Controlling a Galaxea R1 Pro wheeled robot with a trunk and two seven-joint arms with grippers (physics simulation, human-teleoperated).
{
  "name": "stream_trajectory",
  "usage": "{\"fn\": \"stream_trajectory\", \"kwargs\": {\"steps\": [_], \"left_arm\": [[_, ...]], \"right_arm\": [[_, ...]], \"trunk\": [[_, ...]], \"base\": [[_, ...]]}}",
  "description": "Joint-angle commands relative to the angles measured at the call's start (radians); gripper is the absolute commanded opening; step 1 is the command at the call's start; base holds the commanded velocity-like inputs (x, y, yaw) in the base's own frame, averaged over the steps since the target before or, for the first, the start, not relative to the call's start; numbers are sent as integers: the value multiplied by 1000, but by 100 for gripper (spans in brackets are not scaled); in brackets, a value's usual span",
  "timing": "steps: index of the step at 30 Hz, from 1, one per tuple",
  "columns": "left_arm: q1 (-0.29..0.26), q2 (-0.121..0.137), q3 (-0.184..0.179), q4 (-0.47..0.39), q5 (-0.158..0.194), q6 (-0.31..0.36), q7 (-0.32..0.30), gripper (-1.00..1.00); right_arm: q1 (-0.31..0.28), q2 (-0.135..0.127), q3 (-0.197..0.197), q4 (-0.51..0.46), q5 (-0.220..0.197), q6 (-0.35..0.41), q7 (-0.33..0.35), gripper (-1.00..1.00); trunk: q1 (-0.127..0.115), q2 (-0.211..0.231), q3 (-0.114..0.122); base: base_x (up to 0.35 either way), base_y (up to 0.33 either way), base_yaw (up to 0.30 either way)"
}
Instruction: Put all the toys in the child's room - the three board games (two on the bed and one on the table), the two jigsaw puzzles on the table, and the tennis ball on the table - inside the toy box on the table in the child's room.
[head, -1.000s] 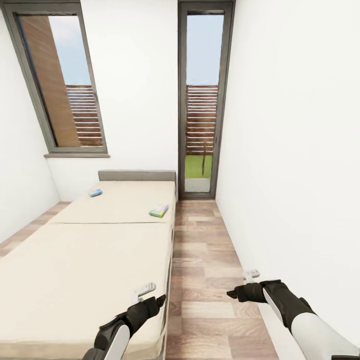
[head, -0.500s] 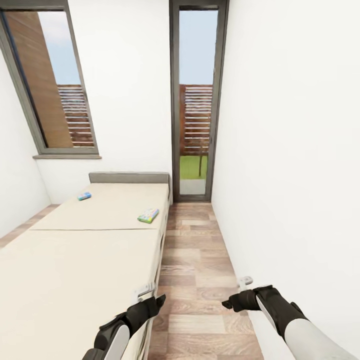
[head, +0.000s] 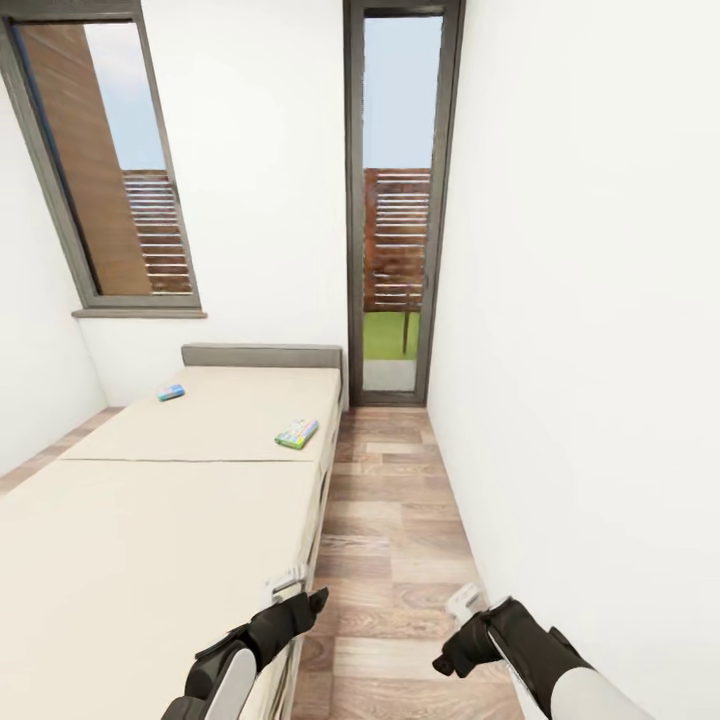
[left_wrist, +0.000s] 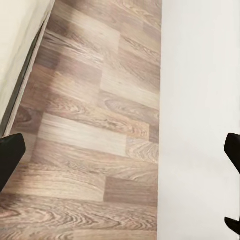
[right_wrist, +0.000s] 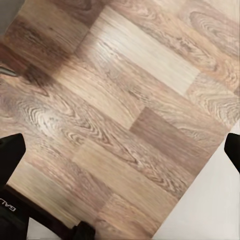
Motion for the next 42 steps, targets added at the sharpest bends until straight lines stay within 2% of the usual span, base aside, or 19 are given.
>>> {"fn": "stream_trajectory", "kwargs": {"steps": [1, 5, 10, 17, 42], "left_arm": [[-1, 0, 0, -2, 11, 3, 9, 100], [-1, 0, 10, -2, 12, 3, 9, 100], [0, 0, 49, -2, 13, 3, 10, 100], [1, -1, 81, -2, 15, 3, 9, 100], [1, -3, 91, -1, 14, 3, 9, 100]], "right_arm": [[2, 2, 9, -3, 17, 3, 8, 100], [4, 5, 19, -3, 26, 5, 10, 100], [6, 8, 30, -2, 36, 13, 11, 100], [6, 10, 31, -2, 40, 19, 11, 100], [-5, 6, 29, -3, 31, 40, 10, 100]], "trunk": [[0, -1, -1], [0, -1, -1], [0, -1, -1], [0, -1, -1], [0, -1, -1]], "base": [[14, -13, 211], [11, -10, 230], [5, -5, 263], [2, -2, 283], [0, 0, 297]]}}
